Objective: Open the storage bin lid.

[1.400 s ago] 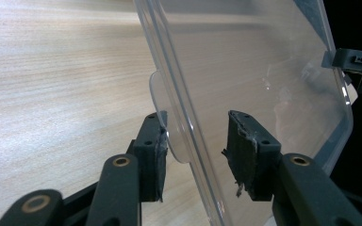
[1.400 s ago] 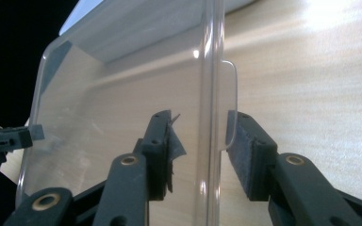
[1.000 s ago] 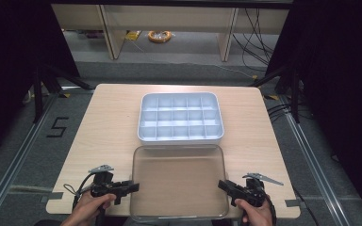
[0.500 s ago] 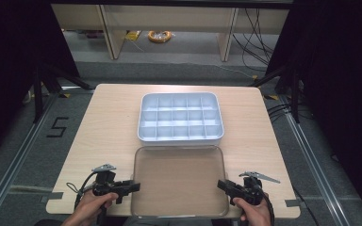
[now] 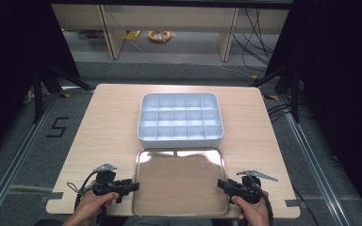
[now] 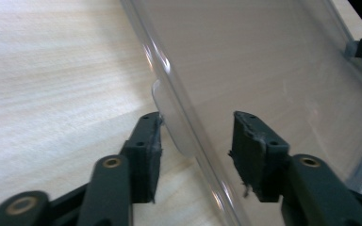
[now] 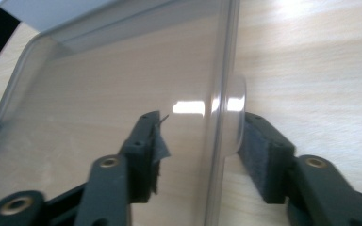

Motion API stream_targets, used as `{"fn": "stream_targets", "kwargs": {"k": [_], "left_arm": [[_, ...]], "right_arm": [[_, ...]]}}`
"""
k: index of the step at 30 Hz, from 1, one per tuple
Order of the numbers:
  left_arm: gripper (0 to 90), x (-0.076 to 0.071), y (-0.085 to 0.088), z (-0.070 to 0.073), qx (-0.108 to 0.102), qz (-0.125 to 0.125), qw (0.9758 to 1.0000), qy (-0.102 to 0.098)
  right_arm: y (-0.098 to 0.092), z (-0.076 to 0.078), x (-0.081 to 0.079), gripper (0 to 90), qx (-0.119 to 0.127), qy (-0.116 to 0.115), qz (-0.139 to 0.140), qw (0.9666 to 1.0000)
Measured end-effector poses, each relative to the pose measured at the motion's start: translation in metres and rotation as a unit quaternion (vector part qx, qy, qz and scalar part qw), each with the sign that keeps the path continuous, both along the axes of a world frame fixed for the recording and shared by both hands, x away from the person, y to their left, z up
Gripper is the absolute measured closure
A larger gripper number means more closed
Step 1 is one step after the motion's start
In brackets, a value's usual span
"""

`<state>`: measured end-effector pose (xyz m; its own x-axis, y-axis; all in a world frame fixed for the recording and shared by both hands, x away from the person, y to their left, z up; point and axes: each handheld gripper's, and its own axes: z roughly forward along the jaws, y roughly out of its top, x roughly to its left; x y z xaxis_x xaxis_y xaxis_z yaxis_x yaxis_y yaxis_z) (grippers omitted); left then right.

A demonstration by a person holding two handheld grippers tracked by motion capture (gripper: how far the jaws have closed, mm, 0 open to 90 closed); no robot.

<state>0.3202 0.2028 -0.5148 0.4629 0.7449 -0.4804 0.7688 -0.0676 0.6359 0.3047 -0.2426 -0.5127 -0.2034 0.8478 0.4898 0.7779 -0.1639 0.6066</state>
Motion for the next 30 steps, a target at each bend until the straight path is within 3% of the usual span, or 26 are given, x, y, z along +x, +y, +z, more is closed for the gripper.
{"fn": "stream_targets", "kwargs": {"k": [1, 3, 4, 6, 7, 10, 11, 14, 15, 19, 20, 22, 23, 27, 28, 30], "left_arm": [[52.8, 0.0, 0.003, 0.002, 0.01, -0.009, 0.9999, -0.003], [53.1, -0.001, 0.003, 0.005, 0.008, 0.004, 0.9998, -0.017], [53.1, -0.001, 0.003, 0.006, 0.006, 0.006, 0.9998, -0.018], [53.1, -0.001, 0.003, 0.006, 0.006, 0.008, 0.9998, -0.019], [53.1, -0.001, 0.004, 0.006, 0.004, 0.003, 0.9998, -0.019], [53.0, -0.001, 0.003, 0.006, 0.005, 0.005, 0.9998, -0.018], [52.9, -0.002, 0.003, 0.006, 0.001, 0.002, 0.9998, -0.018], [52.8, -0.002, 0.003, 0.007, -0.001, 0.008, 0.9998, -0.021], [52.8, -0.002, 0.004, 0.008, -0.005, 0.006, 0.9997, -0.023], [52.6, -0.002, 0.004, 0.008, -0.007, 0.011, 0.9996, -0.027], [52.3, -0.002, 0.004, 0.009, -0.011, 0.009, 0.9995, -0.027], [51.4, -0.003, 0.005, 0.009, -0.017, 0.007, 0.9993, -0.033], [51.1, -0.003, 0.005, 0.01, -0.019, 0.006, 0.9992, -0.035], [46.9, -0.004, 0.006, 0.01, -0.025, 0.008, 0.9991, -0.032], [45.3, -0.004, 0.007, 0.01, -0.029, 0.0, 0.999, -0.035], [41.2, -0.004, 0.006, 0.011, -0.041, 0.004, 0.9983, -0.041]], "right_arm": [[-0.003, 0.0, 0.001, 48.8, -0.017, -0.012, 0.0, 0.9998], [-0.004, 0.005, -0.001, 49.5, -0.005, -0.012, -0.012, 0.9998], [-0.008, 0.005, 0.001, 49.4, -0.016, -0.031, 0.0, 0.9994], [-0.01, 0.006, 0.002, 48.9, -0.027, -0.041, -0.001, 0.9988], [-0.008, 0.006, 0.001, 48.8, -0.017, -0.035, -0.009, 0.9992], [-0.011, 0.007, 0.002, 48.2, -0.025, -0.046, -0.009, 0.9986], [-0.01, 0.01, 0.0, 47.9, -0.012, -0.034, -0.014, 0.9992], [-0.011, 0.01, 0.001, 46.7, -0.023, -0.055, -0.012, 0.9981], [-0.009, 0.011, 0.0, 46.0, -0.011, -0.043, -0.019, 0.9988], [-0.012, 0.011, 0.001, 43.2, -0.021, -0.06, -0.005, 0.9979], [-0.009, 0.014, -0.001, 42.5, -0.015, -0.044, -0.019, 0.9987], [-0.009, 0.016, -0.001, 41.4, -0.006, -0.052, -0.013, 0.9986], [-0.011, 0.015, 0.0, 40.5, -0.027, -0.073, -0.006, 0.997], [-0.008, 0.018, -0.002, 37.5, -0.021, -0.072, -0.011, 0.9972], [-0.011, 0.017, 0.0, 36.5, -0.037, -0.088, -0.001, 0.9954], [-0.012, 0.02, -0.002, 34.4, -0.041, -0.085, -0.003, 0.9955]]}}
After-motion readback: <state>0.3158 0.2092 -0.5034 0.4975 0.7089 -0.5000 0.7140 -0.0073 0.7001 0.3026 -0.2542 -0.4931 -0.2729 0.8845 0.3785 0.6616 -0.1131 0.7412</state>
